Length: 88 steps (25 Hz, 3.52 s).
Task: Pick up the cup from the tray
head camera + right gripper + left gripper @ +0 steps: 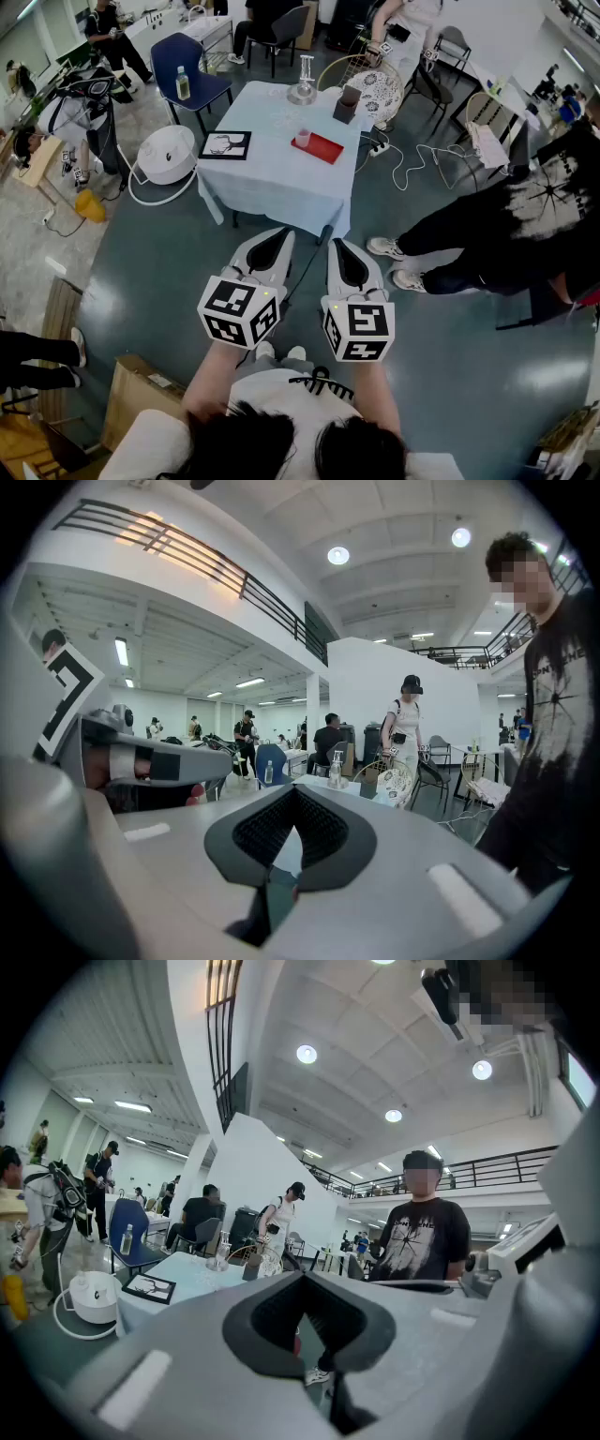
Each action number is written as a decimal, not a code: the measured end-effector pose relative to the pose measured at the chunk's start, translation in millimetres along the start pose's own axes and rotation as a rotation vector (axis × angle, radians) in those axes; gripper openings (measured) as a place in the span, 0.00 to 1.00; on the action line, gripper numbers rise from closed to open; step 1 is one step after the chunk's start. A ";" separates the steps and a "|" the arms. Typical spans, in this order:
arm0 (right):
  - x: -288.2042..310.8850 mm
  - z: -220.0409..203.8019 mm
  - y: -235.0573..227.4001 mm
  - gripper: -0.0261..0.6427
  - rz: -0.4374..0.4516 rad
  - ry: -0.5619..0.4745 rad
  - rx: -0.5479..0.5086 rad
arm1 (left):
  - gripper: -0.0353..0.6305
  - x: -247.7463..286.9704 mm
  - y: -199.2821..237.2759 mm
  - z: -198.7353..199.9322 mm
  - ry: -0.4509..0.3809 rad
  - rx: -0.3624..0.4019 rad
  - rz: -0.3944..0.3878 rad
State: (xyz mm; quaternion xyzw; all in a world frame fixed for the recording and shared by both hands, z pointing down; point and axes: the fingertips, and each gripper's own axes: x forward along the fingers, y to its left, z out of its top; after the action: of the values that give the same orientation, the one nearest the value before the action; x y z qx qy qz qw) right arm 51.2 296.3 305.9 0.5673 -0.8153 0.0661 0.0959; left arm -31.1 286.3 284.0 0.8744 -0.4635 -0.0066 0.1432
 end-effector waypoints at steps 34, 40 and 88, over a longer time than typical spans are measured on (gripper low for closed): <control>60.6 1.5 -38.2 0.14 0.063 0.008 0.022 | 0.05 62.2 32.1 -15.8 0.041 0.001 0.066; 111.3 12.4 -45.9 0.18 0.071 0.012 -0.010 | 0.05 102.4 72.1 -5.6 0.046 0.007 0.063; 454.6 -12.0 -110.6 0.60 0.100 0.090 -0.033 | 0.05 344.9 315.6 -6.7 0.165 -0.018 0.081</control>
State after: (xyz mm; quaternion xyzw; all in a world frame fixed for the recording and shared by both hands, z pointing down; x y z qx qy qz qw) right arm 2.2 -154.3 422.6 0.5207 -0.8384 0.0826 0.1384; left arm -88.6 -159.3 413.2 0.8512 -0.4850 0.0670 0.1891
